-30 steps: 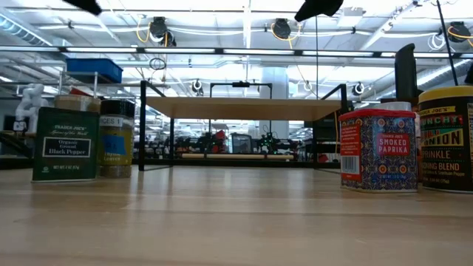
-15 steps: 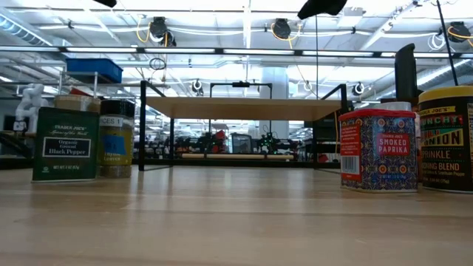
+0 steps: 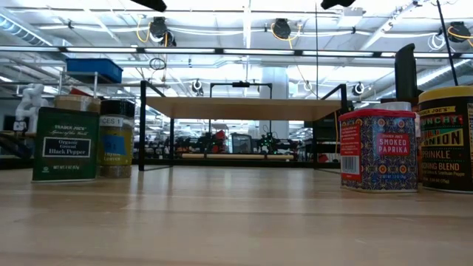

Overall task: Shelf spices
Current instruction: Put the green spice can on the table, then put the transparent spice bottle to the center of the table

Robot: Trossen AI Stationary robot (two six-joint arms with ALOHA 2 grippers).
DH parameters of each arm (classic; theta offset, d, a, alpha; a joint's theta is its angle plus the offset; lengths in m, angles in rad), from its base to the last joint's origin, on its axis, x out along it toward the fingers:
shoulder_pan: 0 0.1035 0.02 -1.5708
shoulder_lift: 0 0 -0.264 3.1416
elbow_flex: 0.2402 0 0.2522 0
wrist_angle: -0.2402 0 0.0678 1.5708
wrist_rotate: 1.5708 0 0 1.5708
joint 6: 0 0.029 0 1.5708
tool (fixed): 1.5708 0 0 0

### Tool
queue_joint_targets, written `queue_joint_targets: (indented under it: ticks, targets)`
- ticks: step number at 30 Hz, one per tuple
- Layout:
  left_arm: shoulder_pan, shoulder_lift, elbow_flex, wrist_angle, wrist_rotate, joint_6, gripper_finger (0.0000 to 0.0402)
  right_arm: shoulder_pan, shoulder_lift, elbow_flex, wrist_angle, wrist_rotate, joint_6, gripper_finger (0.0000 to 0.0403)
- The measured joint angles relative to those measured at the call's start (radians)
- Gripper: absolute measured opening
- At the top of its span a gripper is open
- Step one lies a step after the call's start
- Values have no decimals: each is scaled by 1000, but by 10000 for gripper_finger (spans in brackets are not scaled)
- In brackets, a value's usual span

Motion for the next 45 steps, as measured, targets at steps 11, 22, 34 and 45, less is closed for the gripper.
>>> queue_joint_targets:
  ticks: [11,22,34,45]
  targets:
    - [95,0,0,26,43,145,224,5,-92,0,-76,2,-36,143]
    - [191,-11,0,44,115,243,147,2,-208,0,-154,130,-86,122]
    - [297,-37,0,167,139,463,97,-31,-278,0,-191,152,-145,75]
    - [419,-53,-1,204,300,614,55,-86,-280,0,-235,152,-72,33]
